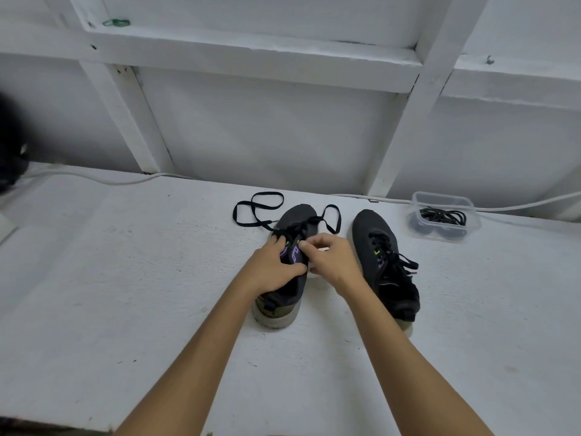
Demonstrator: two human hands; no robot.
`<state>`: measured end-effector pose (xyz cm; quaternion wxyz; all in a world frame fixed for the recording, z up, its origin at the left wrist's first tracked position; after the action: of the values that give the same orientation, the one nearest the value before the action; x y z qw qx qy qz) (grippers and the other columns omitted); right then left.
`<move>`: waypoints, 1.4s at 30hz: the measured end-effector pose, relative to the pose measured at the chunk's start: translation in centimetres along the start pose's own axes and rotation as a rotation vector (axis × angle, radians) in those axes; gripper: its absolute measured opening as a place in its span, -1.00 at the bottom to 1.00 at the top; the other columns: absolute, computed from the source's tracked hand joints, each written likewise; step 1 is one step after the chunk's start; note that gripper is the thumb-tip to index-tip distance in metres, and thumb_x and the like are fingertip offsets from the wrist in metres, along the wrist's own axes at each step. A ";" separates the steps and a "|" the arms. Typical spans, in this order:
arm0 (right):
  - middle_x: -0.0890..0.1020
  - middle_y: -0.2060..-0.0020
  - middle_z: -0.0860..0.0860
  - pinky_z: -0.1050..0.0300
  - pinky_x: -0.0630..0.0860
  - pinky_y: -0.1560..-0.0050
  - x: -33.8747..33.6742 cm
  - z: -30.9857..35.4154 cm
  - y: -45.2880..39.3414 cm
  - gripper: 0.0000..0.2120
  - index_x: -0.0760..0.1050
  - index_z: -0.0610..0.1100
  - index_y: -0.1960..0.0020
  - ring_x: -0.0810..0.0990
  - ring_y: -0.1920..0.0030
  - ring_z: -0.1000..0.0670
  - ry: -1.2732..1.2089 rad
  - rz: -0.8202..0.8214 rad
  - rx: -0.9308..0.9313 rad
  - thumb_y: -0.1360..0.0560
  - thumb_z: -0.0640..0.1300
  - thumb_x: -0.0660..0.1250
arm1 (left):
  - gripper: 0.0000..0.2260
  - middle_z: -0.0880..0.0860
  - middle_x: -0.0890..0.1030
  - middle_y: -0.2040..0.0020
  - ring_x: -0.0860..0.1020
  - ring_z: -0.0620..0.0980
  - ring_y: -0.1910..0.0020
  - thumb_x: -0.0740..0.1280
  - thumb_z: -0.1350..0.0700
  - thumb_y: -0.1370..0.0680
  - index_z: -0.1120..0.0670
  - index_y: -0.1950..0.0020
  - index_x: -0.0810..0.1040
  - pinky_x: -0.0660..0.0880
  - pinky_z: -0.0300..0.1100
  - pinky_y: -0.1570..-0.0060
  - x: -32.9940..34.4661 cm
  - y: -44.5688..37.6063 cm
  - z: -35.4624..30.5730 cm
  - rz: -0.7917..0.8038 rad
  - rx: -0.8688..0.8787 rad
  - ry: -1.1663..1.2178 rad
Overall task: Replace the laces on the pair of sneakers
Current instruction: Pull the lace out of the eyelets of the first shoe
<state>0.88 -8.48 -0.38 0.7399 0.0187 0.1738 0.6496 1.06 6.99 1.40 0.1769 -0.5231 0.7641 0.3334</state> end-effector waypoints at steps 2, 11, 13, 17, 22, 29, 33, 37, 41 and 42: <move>0.69 0.18 0.02 -0.08 0.70 0.11 0.0 0.3 -0.4 -0.90 0.63 -0.10 0.10 0.64 0.23 0.03 0.068 -0.011 -0.038 -0.56 -0.10 0.41 | -0.63 -0.10 0.50 -0.22 0.49 -0.01 -0.23 0.40 -0.09 -0.48 -0.07 -0.26 0.47 0.40 -0.16 -0.06 0.1 -0.1 0.0 0.001 0.003 0.012; 0.68 0.19 -0.01 0.11 0.68 0.23 -1.9 2.1 -0.8 -0.77 0.62 -0.19 0.02 0.70 0.15 0.03 -0.002 0.022 0.064 -0.57 0.00 0.41 | -0.54 -0.11 0.46 -0.32 0.45 -0.03 -0.28 0.41 -0.09 -0.50 -0.06 -0.37 0.44 0.36 -0.17 -0.09 -0.1 0.1 0.0 0.011 -0.002 0.001; 0.70 0.17 0.04 0.09 0.68 0.18 -1.1 1.5 -0.7 -0.79 0.64 -0.13 0.01 0.68 0.15 0.06 0.066 0.065 0.048 -0.52 0.02 0.48 | -0.55 -0.10 0.48 -0.28 0.47 -0.03 -0.23 0.40 -0.10 -0.49 -0.06 -0.35 0.44 0.38 -0.17 -0.06 -0.1 0.1 0.0 0.013 -0.006 -0.001; 0.66 0.13 0.08 -0.09 0.67 0.02 -0.2 0.9 -1.3 -0.94 0.55 0.02 0.06 0.66 0.15 0.00 0.185 -0.009 -0.130 -0.58 -0.03 0.37 | -0.54 -0.10 0.50 -0.27 0.48 -0.03 -0.22 0.40 -0.10 -0.48 -0.08 -0.35 0.44 0.39 -0.17 -0.06 0.0 -0.2 0.1 0.017 -0.010 0.012; 0.58 0.09 -0.06 0.09 0.65 0.27 -1.3 1.8 -1.5 -0.87 0.36 -0.09 -0.17 0.72 0.24 0.05 -0.244 -0.329 -0.034 -0.71 -0.06 0.11 | -0.26 -0.11 0.39 -0.47 0.40 -0.02 -0.40 0.39 -0.23 -0.40 -0.05 -0.53 0.31 0.41 -0.07 -0.31 -0.2 0.0 0.1 0.035 -0.041 -0.001; 0.63 0.01 -0.08 0.12 0.60 0.25 -2.3 1.4 -1.9 -0.82 0.43 -0.11 -0.19 0.70 0.12 0.04 -0.180 -0.279 0.061 -0.70 -0.03 0.15 | -0.30 -0.10 0.34 -0.52 0.36 -0.02 -0.44 0.42 -0.13 -0.49 -0.05 -0.58 0.26 0.36 -0.14 -0.27 0.0 0.0 0.1 0.019 -0.039 0.018; 0.64 0.07 -0.05 0.06 0.68 0.20 -2.0 0.3 -1.7 -0.75 0.52 -0.16 -0.19 0.70 0.06 -0.03 -0.118 -0.235 0.190 -0.65 0.00 0.27 | -0.25 -0.09 0.34 -0.53 0.36 -0.02 -0.46 0.44 -0.22 -0.45 -0.08 -0.58 0.27 0.36 -0.01 -0.41 0.0 -0.1 0.3 -0.004 -0.063 0.046; 0.65 0.08 -0.04 0.03 0.70 0.20 -1.9 -0.2 -0.8 -0.70 0.56 -0.16 -0.20 0.70 0.04 -0.03 0.042 -0.094 0.254 -0.61 0.03 0.33 | -0.46 -0.13 0.56 -0.21 0.53 -0.08 -0.20 0.34 -0.41 -0.39 -0.13 -0.24 0.56 0.49 -0.05 -0.23 0.3 0.0 0.2 -0.045 -0.080 0.200; 0.64 0.05 -0.05 -0.02 0.71 0.19 -1.8 0.4 -0.3 -0.76 0.52 -0.11 -0.07 0.72 0.09 -0.07 0.067 -0.012 0.287 -0.60 0.07 0.34 | -0.61 0.04 0.52 0.19 0.48 -0.03 0.22 0.15 -0.15 -0.65 0.12 0.18 0.45 0.39 -0.13 0.20 0.9 0.0 0.1 -0.202 -0.178 0.302; 0.66 0.06 -0.06 -0.02 0.71 0.19 -1.9 0.6 -0.3 -0.76 0.53 -0.10 -0.06 0.72 0.09 -0.07 0.068 -0.002 0.279 -0.60 0.07 0.34 | -0.66 0.07 0.50 0.22 0.45 -0.02 0.25 0.14 -0.05 -0.67 0.12 0.19 0.43 0.35 -0.14 0.25 1.0 0.1 0.2 -0.236 -0.179 0.288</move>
<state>1.15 -10.20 0.55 0.7245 0.0994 0.2875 0.6185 0.61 6.51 0.66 0.0562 -0.6648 0.6824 0.2987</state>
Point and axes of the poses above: each hand's wrist, its own y-axis away from the middle knuckle, its own x-axis out of the palm, z = x × y, the point moved 1 cm from there along -y, towards the middle knuckle
